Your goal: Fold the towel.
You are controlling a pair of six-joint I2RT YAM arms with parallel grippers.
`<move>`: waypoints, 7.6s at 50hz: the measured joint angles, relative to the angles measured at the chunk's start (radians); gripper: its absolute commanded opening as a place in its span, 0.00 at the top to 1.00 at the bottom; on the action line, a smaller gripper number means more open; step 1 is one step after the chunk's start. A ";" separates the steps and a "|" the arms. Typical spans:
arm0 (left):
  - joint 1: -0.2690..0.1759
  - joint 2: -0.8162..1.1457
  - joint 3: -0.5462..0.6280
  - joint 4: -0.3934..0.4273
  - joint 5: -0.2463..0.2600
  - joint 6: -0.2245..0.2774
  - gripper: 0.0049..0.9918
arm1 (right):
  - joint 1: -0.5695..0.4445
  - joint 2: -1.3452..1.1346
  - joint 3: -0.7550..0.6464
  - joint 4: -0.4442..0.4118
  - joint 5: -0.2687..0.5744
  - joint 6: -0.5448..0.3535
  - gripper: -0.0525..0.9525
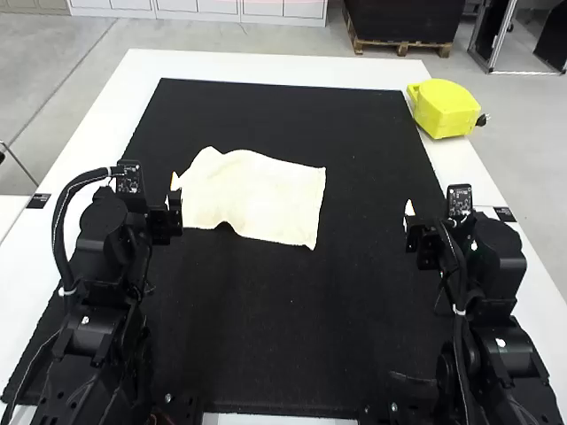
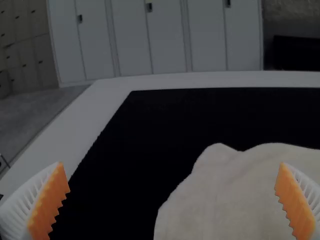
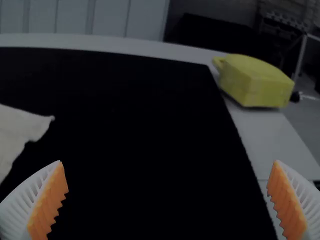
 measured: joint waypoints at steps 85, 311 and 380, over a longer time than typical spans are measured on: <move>0.000 0.000 0.000 0.000 0.000 0.000 0.02 | 0.000 0.000 0.000 0.000 0.000 0.000 0.03; 0.284 1.874 0.971 0.218 0.486 0.041 0.03 | 0.172 1.754 0.921 0.201 -0.369 0.451 0.04; 0.283 2.225 1.276 0.259 0.489 0.048 0.03 | 0.198 2.230 1.327 0.229 -0.357 0.428 0.04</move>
